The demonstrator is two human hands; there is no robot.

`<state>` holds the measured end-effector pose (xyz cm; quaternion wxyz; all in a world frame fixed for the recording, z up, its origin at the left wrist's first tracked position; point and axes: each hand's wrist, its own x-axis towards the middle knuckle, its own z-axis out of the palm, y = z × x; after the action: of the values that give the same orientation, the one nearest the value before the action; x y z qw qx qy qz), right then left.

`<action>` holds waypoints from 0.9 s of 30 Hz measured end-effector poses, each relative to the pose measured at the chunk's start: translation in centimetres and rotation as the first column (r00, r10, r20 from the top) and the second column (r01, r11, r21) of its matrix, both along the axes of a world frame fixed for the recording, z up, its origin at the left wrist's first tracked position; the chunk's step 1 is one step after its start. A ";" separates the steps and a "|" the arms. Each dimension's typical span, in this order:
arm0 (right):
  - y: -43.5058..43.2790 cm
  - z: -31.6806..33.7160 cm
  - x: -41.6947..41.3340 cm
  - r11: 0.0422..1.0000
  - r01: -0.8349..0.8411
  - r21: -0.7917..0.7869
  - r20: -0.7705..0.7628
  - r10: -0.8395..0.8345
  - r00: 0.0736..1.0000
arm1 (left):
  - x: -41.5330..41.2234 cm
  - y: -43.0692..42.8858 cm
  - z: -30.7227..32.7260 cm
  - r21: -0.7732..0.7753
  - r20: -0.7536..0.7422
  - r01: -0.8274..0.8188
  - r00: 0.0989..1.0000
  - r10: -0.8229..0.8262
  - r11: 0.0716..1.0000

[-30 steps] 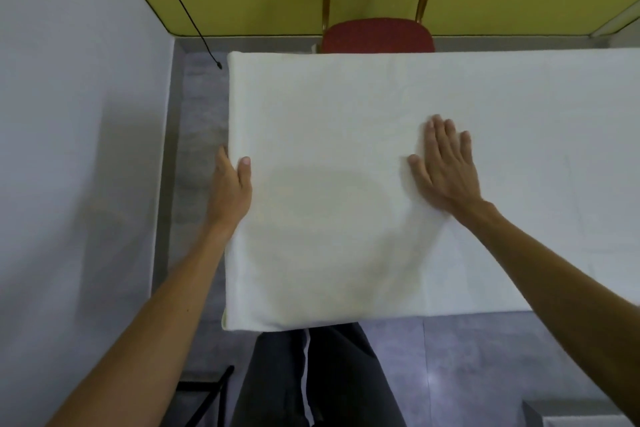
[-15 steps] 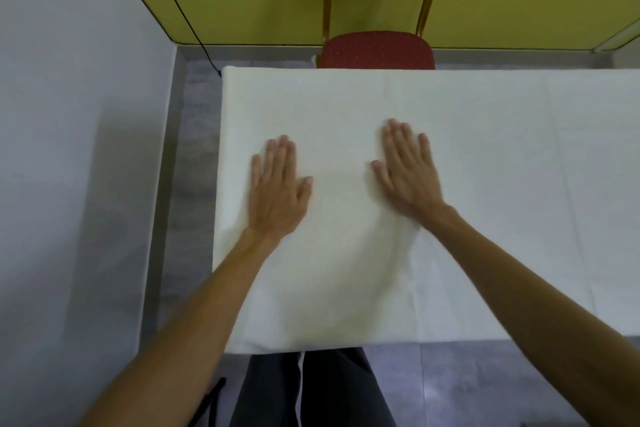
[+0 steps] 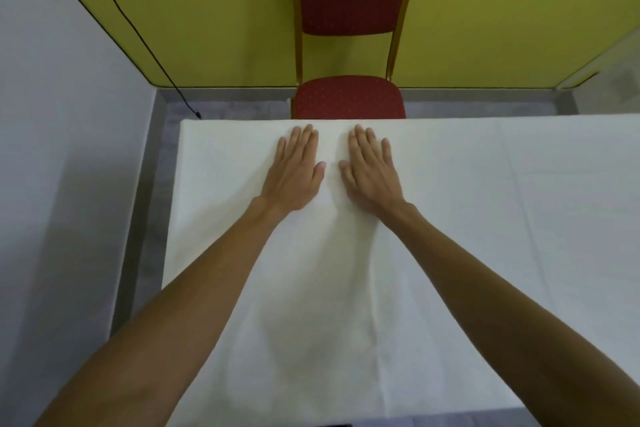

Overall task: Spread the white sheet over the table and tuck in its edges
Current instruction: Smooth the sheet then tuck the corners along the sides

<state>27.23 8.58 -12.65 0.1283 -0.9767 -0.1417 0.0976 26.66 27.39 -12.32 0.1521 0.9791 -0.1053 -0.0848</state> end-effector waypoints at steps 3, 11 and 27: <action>-0.8 -0.4 1.8 0.999 -0.016 -0.039 0.020 0.017 1.000 | 2.5 1.5 -0.5 0.110 0.009 0.022 1.000 -0.023 0.994; -12.4 -0.6 2.0 0.955 0.286 -0.075 0.047 -0.283 0.958 | 2.5 12.5 -0.4 0.193 0.054 -0.088 0.995 0.079 0.977; 9.0 0.0 -4.4 0.967 0.247 0.064 0.024 -0.248 0.968 | 2.1 13.3 -0.2 0.129 0.035 -0.057 0.998 0.053 0.990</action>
<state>22.83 17.59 -12.62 0.1669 -0.9838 -0.0236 0.0609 28.78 40.71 -12.54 0.0888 0.9906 -0.0750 -0.0717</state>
